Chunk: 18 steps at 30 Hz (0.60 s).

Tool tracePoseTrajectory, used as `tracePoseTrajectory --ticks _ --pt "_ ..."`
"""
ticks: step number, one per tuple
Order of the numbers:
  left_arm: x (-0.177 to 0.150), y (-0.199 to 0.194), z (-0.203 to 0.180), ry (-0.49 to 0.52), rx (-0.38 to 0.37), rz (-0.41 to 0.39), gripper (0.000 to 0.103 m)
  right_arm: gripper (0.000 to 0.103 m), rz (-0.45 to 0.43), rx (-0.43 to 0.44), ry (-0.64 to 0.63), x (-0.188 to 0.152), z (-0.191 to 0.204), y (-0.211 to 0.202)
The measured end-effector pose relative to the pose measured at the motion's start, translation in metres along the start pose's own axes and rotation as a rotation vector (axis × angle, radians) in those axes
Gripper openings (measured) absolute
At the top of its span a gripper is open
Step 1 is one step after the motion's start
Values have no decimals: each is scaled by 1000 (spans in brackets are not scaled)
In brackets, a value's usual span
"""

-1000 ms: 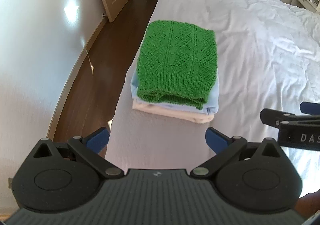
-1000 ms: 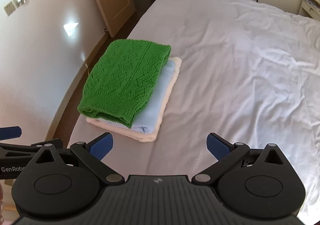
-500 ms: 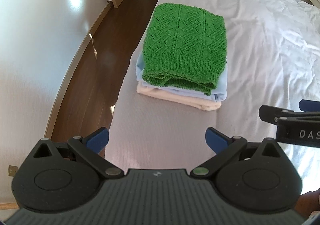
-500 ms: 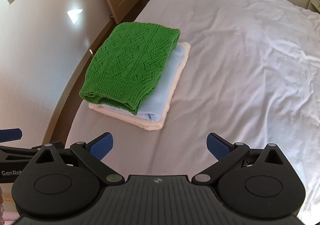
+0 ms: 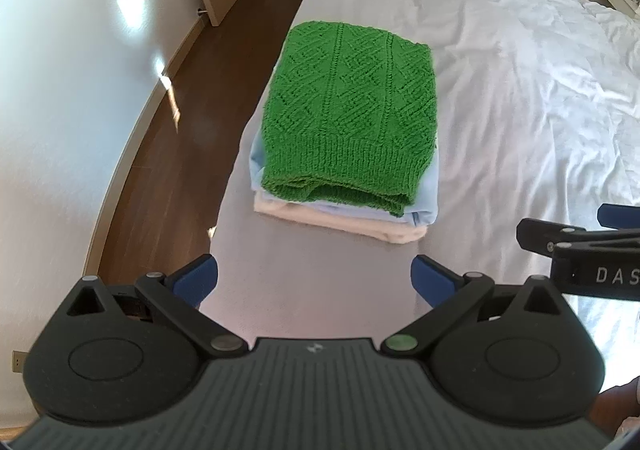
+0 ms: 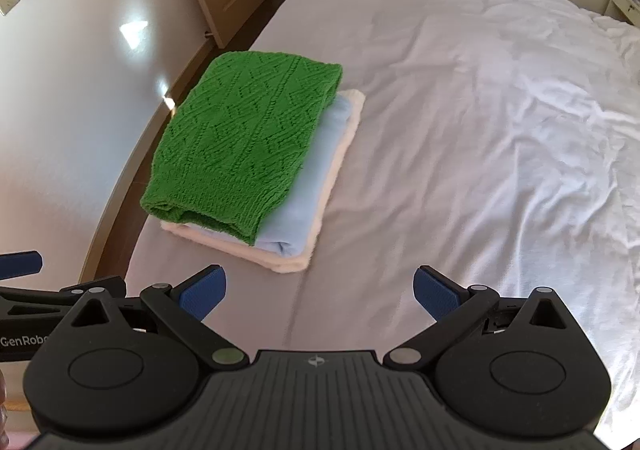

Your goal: Fold clothes

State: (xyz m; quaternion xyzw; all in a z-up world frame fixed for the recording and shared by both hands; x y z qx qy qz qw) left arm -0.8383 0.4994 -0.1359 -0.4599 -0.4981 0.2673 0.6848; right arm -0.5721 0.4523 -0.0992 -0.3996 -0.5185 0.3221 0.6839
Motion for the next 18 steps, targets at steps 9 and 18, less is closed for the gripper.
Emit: tracePoseTrajectory --ticks 9,18 --pt "-3 13 -3 -2 -6 29 102 103 33 -7 4 -3 -6 9" --pt "5 6 -7 9 -3 1 102 103 16 -7 3 3 -9 2"
Point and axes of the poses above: each gripper's, at about its wrist camera, not at the fingertips, and y roughly the way its jaws point, z to its left, x to its top, the point moved 10 cm from there along y, roughly the way its jaws point, and after that the axes turned 2 degrees about -z, right-handed, at the moved point
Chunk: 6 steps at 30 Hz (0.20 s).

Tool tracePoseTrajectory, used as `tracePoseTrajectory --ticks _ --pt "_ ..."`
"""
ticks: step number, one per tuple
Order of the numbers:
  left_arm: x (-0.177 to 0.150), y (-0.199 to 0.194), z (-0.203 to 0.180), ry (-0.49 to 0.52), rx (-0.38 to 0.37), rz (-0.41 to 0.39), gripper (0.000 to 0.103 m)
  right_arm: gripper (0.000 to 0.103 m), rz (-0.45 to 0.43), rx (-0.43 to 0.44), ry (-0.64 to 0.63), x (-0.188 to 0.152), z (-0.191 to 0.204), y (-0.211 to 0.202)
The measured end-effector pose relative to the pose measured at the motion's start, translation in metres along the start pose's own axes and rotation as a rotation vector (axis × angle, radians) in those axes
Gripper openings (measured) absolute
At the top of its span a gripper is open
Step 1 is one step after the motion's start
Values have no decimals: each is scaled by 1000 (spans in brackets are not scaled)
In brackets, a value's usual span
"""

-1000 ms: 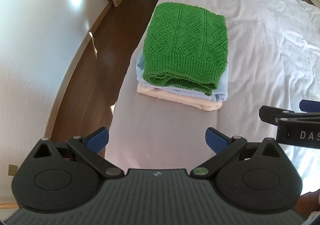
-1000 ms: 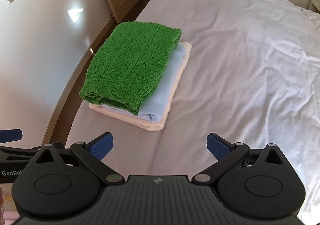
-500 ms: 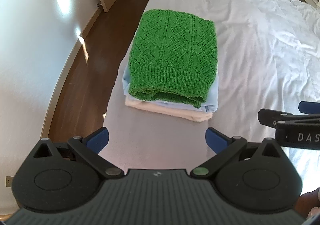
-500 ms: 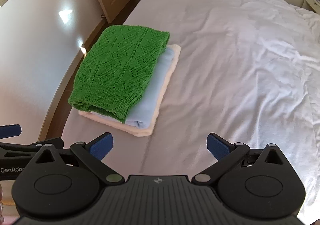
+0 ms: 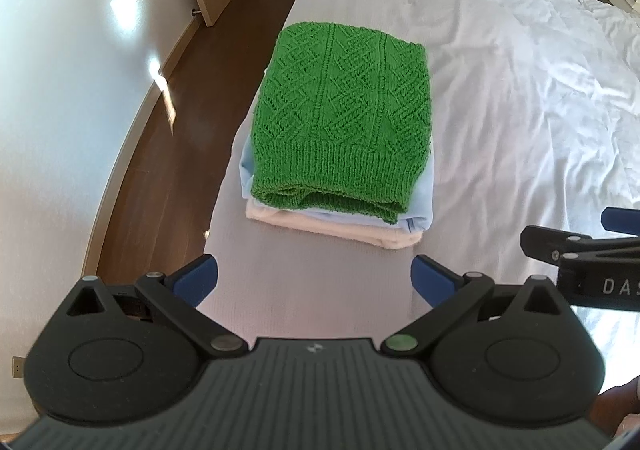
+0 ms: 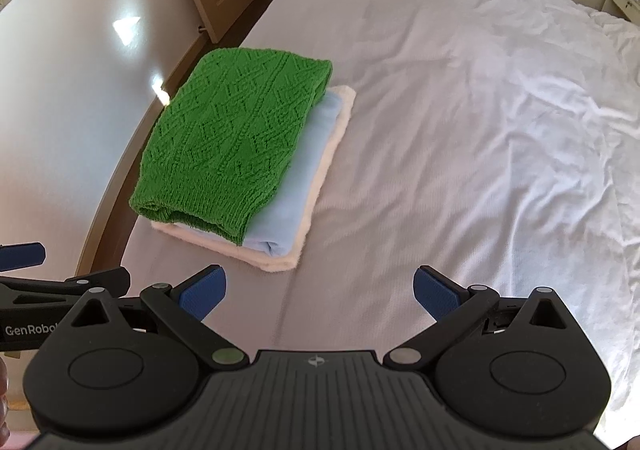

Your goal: Fold clothes

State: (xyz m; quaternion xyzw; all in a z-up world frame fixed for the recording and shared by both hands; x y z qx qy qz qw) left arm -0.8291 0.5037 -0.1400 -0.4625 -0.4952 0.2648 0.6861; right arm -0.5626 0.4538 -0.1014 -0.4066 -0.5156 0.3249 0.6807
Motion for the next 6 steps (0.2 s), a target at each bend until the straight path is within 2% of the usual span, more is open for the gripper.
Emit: tracePoseTrajectory --ticks 6 --pt "1 -9 4 0 0 -28 102 103 -15 4 -3 1 2 -7"
Point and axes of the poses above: each gripper's, at about its wrist camera, not at the fingertips, and y roughly the way its jaws point, z to its left, x to its top, the point moved 10 cm from there along y, roughly the way its jaws point, and after that the axes turned 2 degrees about -z, right-handed, at the moved point
